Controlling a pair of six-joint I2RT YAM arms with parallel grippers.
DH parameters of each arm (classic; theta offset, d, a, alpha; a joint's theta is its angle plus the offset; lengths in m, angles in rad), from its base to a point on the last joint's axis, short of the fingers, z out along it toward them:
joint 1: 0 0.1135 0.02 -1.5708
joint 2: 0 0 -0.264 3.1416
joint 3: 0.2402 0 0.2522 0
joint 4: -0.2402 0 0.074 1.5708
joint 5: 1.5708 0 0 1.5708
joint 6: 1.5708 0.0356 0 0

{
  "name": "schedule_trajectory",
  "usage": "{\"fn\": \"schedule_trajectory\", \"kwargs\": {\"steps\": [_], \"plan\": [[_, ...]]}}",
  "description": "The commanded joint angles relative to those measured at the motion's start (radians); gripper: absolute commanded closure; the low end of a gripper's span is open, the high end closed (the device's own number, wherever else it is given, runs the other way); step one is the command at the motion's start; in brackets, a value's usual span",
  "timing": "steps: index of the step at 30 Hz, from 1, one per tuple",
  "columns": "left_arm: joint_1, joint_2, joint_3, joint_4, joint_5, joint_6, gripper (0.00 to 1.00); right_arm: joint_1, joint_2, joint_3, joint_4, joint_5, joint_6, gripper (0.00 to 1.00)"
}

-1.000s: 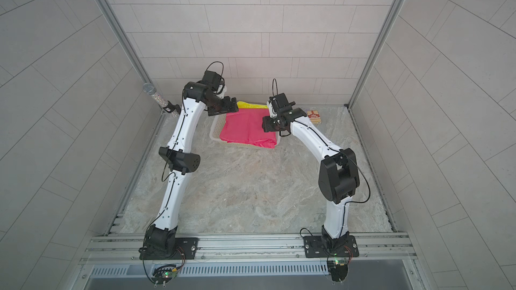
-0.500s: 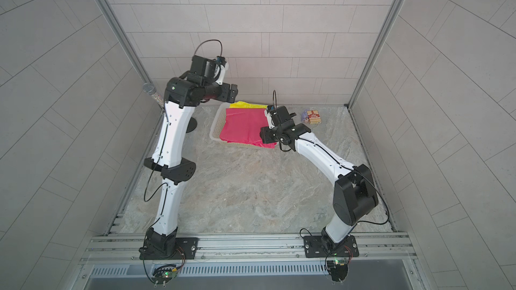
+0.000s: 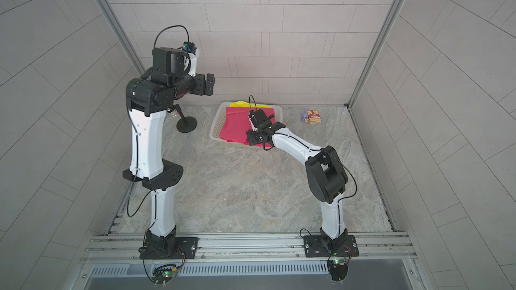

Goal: Put the folded raincoat in the basket
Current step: Place the raincoat in the basket.

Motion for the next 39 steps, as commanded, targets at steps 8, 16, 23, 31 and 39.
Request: {"fn": "schedule_trajectory", "kwargs": {"steps": [8, 16, 23, 31, 39], "plan": [[0.02, -0.008, 0.038, -0.052, 0.045, -0.005, 0.0, -0.001, 0.191, 0.237, -0.043, 0.07, -0.018, 0.44], [0.021, 0.0, 0.037, -0.063, 0.091, -0.03, 0.0, -0.012, 0.22, 0.21, 0.004, 0.084, -0.049, 0.44], [0.022, 0.015, 0.038, -0.076, 0.111, -0.05, 0.0, 0.01, 0.138, 0.199, 0.019, 0.088, -0.083, 0.44], [0.021, 0.012, 0.039, -0.068, 0.121, -0.078, 0.0, 0.001, -0.11, 0.067, -0.036, 0.154, -0.059, 0.44], [0.022, 0.022, 0.038, 0.009, 0.097, -0.103, 0.0, -0.03, -0.172, -0.048, -0.109, 0.092, -0.026, 0.44]]}}
